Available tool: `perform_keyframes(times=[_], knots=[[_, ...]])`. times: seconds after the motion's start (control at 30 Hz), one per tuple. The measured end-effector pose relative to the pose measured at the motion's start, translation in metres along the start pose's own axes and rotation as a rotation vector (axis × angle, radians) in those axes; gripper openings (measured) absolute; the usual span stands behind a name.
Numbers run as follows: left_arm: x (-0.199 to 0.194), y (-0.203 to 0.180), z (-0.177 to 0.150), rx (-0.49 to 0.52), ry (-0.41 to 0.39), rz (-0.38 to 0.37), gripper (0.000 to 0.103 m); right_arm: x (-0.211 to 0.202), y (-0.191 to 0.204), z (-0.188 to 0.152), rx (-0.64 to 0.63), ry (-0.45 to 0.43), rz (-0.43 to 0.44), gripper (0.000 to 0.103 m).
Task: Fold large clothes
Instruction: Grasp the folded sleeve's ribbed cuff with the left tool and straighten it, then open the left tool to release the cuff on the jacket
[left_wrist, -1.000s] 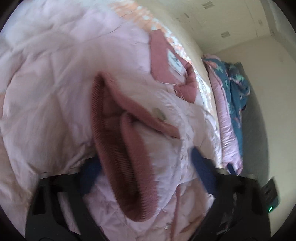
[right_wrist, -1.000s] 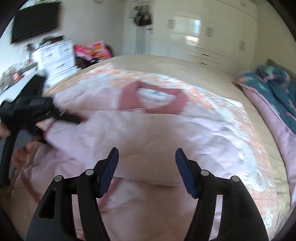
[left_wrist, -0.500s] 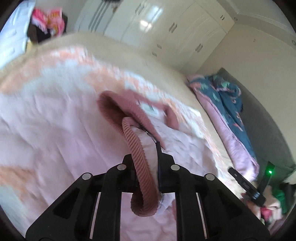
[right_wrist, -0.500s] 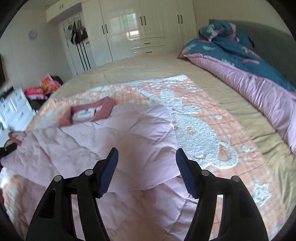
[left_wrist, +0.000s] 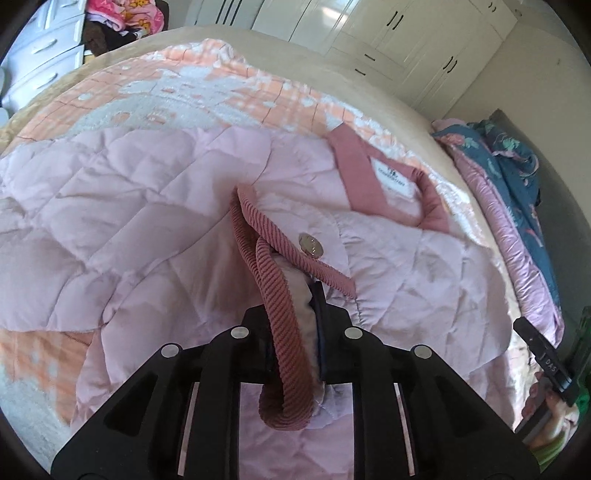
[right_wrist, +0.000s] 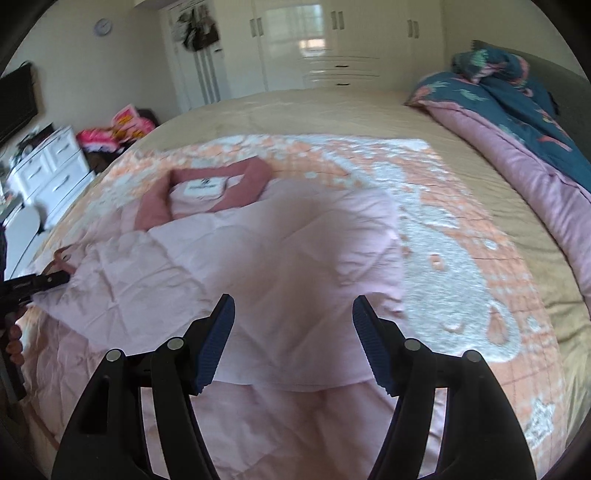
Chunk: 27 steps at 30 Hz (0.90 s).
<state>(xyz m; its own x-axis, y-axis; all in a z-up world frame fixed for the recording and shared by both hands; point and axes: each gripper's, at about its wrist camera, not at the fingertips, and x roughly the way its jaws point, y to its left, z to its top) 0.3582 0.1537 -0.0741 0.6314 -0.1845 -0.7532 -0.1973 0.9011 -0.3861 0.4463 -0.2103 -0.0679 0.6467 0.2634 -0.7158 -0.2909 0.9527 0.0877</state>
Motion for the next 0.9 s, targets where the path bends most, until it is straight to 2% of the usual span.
perform_keyframes(times=[0.13,0.33,0.5,0.67,0.73,0.83,0.9], knots=[[0.003,0.001,-0.006,0.008,0.024,0.030,0.015,0.015,0.004,-0.005,-0.021,0.059,0.002,0.065],[0.009,0.000,-0.008,0.025,0.036,0.053,0.021,0.037,-0.010,-0.016,0.025,0.132,-0.008,0.065],[0.012,-0.003,-0.011,0.047,0.036,0.074,0.026,0.048,-0.017,-0.024,0.062,0.141,-0.012,0.065],[0.008,-0.005,-0.014,0.034,0.037,0.075,0.027,0.048,-0.019,-0.025,0.090,0.139,-0.011,0.066],[0.004,-0.006,-0.016,0.025,0.039,0.069,0.031,0.044,-0.019,-0.024,0.104,0.137,-0.005,0.069],[-0.002,-0.008,-0.017,0.013,0.040,0.054,0.045,0.035,-0.017,-0.021,0.134,0.130,0.023,0.080],[-0.007,-0.011,-0.018,0.019,0.034,0.051,0.049,0.030,-0.015,-0.019,0.145,0.125,0.038,0.082]])
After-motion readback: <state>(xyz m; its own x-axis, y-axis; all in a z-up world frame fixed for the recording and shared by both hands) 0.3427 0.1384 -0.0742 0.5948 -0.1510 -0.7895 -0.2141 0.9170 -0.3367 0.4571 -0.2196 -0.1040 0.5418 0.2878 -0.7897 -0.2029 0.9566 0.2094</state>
